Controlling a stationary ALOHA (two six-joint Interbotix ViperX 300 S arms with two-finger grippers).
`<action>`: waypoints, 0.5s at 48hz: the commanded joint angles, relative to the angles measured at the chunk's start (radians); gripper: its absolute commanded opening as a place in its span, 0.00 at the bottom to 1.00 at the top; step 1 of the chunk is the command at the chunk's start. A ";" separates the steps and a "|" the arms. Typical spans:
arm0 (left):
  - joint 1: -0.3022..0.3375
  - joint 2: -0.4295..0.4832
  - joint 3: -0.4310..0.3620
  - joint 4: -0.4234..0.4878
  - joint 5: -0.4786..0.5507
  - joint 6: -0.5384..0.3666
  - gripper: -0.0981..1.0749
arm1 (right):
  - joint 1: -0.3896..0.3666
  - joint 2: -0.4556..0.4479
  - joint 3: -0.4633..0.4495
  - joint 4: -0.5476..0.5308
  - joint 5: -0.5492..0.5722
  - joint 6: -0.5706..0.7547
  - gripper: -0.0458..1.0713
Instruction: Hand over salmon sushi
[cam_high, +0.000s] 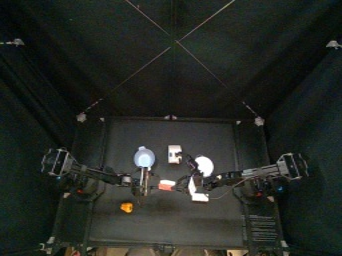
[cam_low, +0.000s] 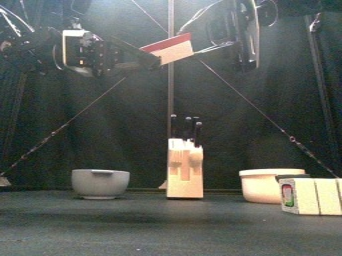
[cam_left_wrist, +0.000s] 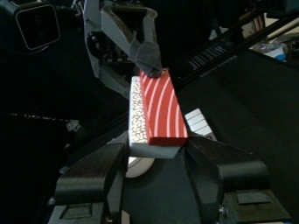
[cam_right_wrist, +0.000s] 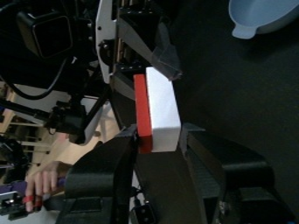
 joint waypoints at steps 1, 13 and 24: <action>-0.015 -0.018 -0.008 0.003 -0.011 0.000 0.61 | -0.012 -0.012 -0.006 -0.005 0.009 -0.005 0.79; -0.015 -0.025 0.000 -0.014 -0.011 0.000 0.61 | -0.012 -0.023 0.017 0.006 0.014 -0.002 0.89; -0.023 -0.037 0.005 -0.067 -0.003 -0.008 0.61 | -0.012 -0.035 0.029 0.009 0.014 0.002 0.89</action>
